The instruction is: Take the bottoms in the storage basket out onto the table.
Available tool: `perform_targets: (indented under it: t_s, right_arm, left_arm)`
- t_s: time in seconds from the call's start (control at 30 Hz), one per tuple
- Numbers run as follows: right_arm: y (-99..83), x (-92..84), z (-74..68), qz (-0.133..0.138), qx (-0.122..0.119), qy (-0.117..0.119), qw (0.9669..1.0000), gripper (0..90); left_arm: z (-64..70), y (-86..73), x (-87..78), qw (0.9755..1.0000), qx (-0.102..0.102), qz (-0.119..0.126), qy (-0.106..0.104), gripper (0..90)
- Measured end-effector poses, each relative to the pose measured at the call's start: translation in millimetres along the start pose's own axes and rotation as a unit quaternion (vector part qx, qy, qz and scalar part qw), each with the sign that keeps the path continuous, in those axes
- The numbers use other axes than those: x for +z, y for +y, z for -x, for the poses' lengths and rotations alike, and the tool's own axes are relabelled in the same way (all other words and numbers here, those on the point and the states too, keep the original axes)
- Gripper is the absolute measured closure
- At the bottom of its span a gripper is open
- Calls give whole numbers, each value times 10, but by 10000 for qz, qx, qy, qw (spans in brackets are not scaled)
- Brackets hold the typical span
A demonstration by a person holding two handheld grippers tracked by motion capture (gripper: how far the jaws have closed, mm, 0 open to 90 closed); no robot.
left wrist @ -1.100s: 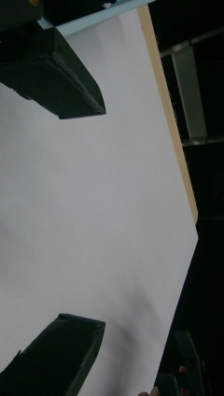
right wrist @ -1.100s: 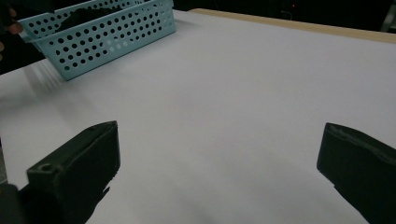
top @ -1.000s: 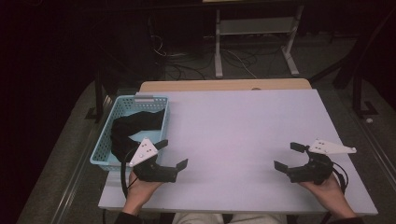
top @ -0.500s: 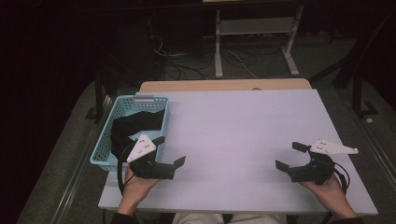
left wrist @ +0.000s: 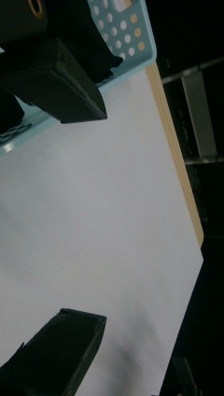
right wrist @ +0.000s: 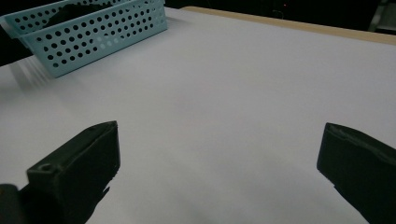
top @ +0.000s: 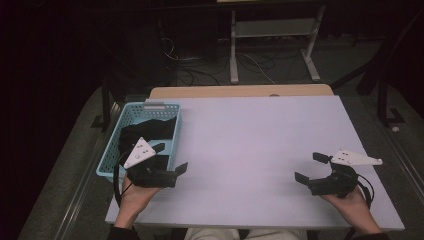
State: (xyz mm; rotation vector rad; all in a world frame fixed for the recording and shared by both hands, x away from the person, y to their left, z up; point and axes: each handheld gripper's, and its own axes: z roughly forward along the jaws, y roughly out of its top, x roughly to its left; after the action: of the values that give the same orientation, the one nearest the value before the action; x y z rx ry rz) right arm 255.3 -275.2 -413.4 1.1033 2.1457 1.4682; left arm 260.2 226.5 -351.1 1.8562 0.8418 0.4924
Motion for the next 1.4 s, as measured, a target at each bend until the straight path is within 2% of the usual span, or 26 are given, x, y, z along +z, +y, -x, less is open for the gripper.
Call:
perform_targets:
  t_s: [0.47,0.77,1.4]
  right_arm:
    - [-5,0,1,-29,-14,2,10000,0]
    - [-8,5,1,-51,-22,2,10000,0]
    - [-14,6,10,-103,-39,-5,9999,0]
  left_arm:
    - [-197,50,10,9996,-79,-218,162,35]
    - [-325,158,-26,9991,-79,-311,270,35]
    - [-500,269,-71,9975,-100,-550,436,35]
